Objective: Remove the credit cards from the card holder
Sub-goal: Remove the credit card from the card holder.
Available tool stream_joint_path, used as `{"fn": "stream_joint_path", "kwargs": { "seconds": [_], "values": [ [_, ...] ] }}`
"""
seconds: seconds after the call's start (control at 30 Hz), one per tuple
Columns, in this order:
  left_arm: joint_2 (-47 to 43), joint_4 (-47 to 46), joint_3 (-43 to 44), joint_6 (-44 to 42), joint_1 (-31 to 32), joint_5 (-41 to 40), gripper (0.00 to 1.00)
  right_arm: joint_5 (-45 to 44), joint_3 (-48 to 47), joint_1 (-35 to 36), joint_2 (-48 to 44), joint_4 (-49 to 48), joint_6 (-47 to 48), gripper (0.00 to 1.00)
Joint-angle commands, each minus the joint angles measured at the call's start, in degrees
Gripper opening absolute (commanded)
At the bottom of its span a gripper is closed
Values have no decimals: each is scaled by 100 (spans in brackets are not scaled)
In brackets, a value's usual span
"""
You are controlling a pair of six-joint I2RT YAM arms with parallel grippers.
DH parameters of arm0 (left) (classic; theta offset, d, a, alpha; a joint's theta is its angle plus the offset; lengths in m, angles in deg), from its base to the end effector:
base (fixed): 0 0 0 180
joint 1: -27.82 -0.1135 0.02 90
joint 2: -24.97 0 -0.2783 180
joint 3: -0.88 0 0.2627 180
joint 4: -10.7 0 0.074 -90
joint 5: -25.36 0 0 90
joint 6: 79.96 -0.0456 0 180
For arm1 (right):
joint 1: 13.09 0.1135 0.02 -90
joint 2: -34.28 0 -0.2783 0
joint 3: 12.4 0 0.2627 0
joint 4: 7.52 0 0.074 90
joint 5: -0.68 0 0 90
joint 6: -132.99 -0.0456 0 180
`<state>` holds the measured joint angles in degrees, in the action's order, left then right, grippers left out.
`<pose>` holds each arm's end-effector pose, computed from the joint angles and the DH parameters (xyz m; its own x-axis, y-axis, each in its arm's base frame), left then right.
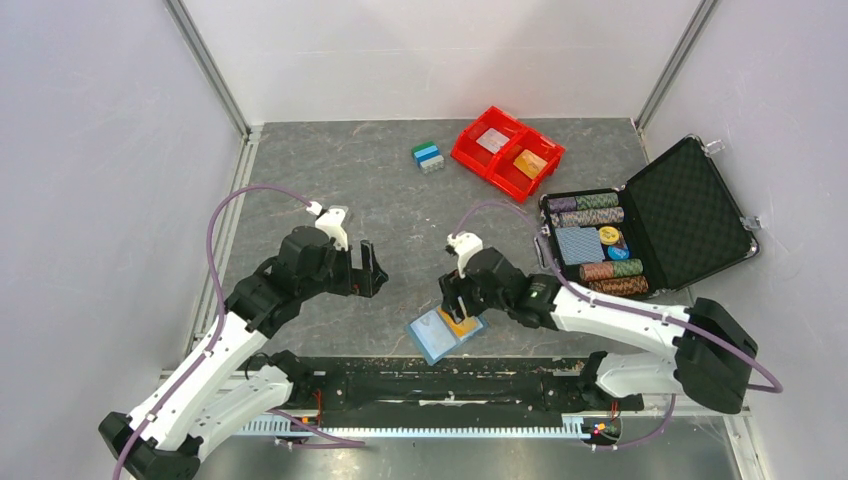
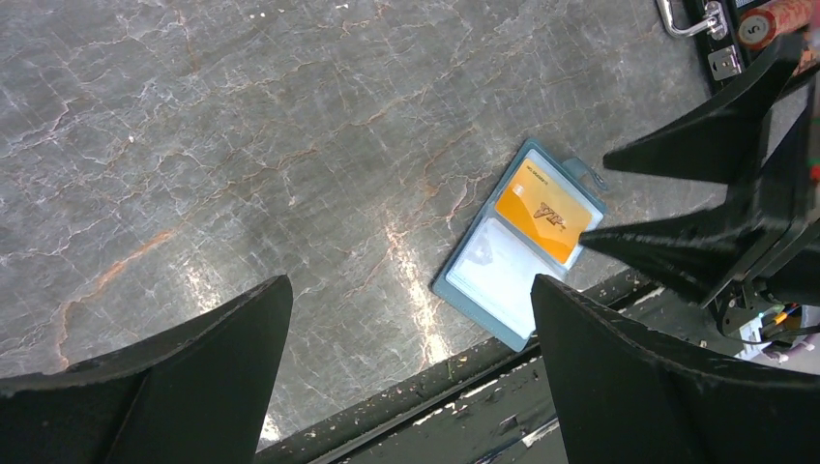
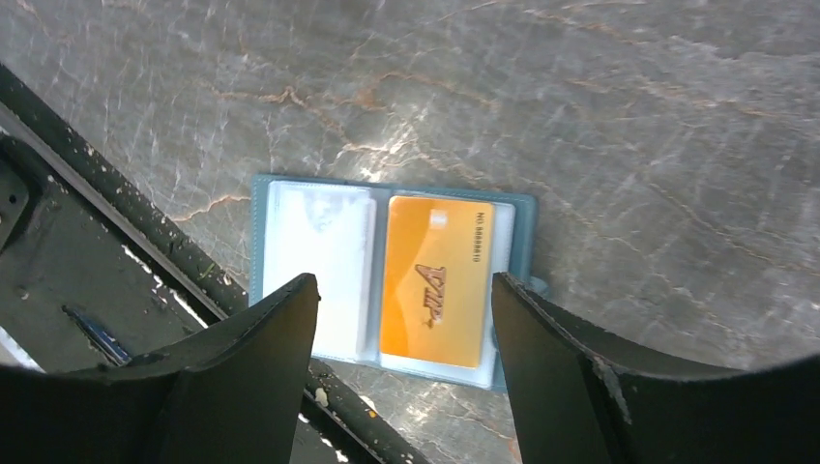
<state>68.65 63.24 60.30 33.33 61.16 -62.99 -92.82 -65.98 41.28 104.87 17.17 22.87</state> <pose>0.1391 -0.0931 0.3053 -0.6845 -0.0228 -0.7287 0.3244 0.8856 -0.3324 0.1584 0.2162 0.2196 -0.6338 -0.2949 -0.7150 -0.6035 0.7668 0.2187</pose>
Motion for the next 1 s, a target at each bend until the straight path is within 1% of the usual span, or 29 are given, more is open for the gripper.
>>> {"fn": "stream_joint_path", "kwargs": {
  "seconds": [0.0, 0.13, 0.53, 0.8, 0.87, 0.97],
  "values": [
    [-55, -40, 81, -185, -12, -119, 100, -683, -62, 447, 315, -232, -112, 70],
    [-83, -40, 60, -157, -11, -147, 100, -1241, -253, 680, 654, 39, 5, 72],
    [-119, -40, 39, -132, -12, -145, 100, -1572, -330, 995, 1377, 58, 118, 71],
    [-45, -42, 46, -134, -12, -96, 100, -1839, -356, 1111, 1785, 166, 142, 72],
    [-25, -40, 45, -115, -12, -94, 100, -1872, -365, 1112, 1872, 186, 132, 71],
    [2, -42, 45, -103, -12, -89, 100, -2025, -357, 1111, 1911, 198, 63, 68]
  ]
}}
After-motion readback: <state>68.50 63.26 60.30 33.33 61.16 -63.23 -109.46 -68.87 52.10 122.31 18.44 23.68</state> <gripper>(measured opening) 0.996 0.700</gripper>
